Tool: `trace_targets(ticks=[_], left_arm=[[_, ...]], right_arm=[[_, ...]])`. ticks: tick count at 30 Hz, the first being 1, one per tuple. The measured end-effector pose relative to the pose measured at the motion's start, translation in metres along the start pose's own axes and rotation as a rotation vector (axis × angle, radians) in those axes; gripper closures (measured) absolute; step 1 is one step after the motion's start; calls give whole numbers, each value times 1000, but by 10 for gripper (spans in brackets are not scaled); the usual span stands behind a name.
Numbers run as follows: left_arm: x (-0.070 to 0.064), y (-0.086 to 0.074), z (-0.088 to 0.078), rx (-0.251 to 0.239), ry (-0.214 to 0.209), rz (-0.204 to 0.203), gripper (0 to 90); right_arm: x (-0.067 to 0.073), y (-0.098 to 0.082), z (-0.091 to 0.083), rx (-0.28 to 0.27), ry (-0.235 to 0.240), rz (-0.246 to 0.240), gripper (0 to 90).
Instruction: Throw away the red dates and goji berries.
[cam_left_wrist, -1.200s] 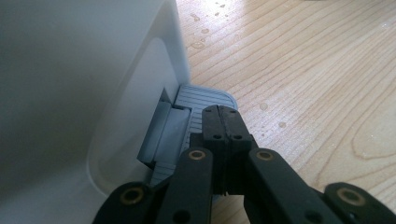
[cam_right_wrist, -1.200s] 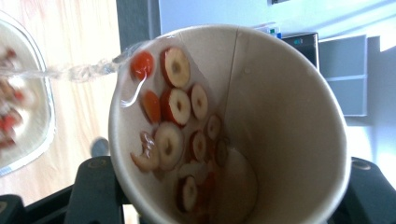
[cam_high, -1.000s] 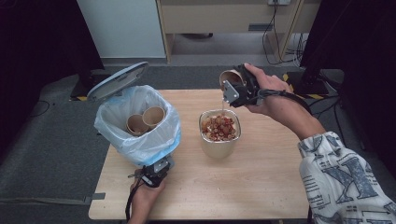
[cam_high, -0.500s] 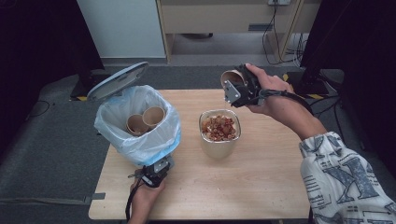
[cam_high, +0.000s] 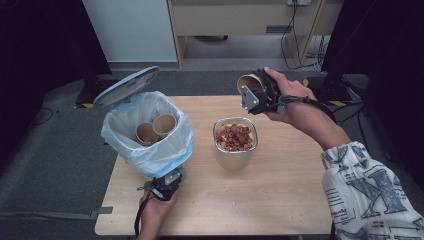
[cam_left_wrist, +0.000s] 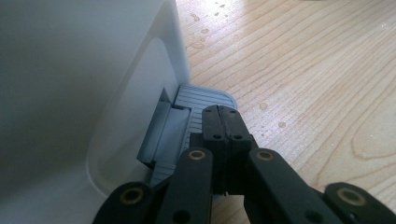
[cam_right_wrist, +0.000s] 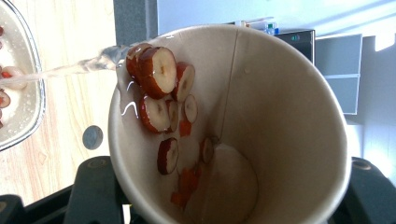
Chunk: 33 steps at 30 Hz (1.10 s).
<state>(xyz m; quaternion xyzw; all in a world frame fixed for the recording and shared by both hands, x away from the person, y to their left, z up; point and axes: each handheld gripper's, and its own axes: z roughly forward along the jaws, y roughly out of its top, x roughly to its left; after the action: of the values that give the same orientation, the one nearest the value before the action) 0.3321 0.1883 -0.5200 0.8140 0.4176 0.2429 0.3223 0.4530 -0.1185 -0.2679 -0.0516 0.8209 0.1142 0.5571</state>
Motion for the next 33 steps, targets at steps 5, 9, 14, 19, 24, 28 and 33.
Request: trace_targets(ticks=[5, 9, 14, 19, 24, 28, 33], left_arm=[[0, 0, 0, 1, 1, -3, 891], [0, 0, 0, 1, 1, -5, 891], [0, 0, 0, 1, -1, 0, 891], [-1, 0, 0, 1, 1, -7, 890], [0, 0, 0, 1, 1, -4, 891], [0, 0, 0, 1, 2, -5, 891], [-1, 0, 0, 2, 1, -5, 891]], right_arm=[[0, 0, -1, -1, 0, -1, 369], [-2, 0, -1, 4, -2, -2, 371], [-5, 5, -3, 21, -28, -52, 375], [5, 11, 1, 103, -84, -257, 378], [12, 9, 3, 132, -107, -340, 378], [12, 9, 2, 129, -104, -339, 377], [12, 10, 1, 123, -106, -335, 376]])
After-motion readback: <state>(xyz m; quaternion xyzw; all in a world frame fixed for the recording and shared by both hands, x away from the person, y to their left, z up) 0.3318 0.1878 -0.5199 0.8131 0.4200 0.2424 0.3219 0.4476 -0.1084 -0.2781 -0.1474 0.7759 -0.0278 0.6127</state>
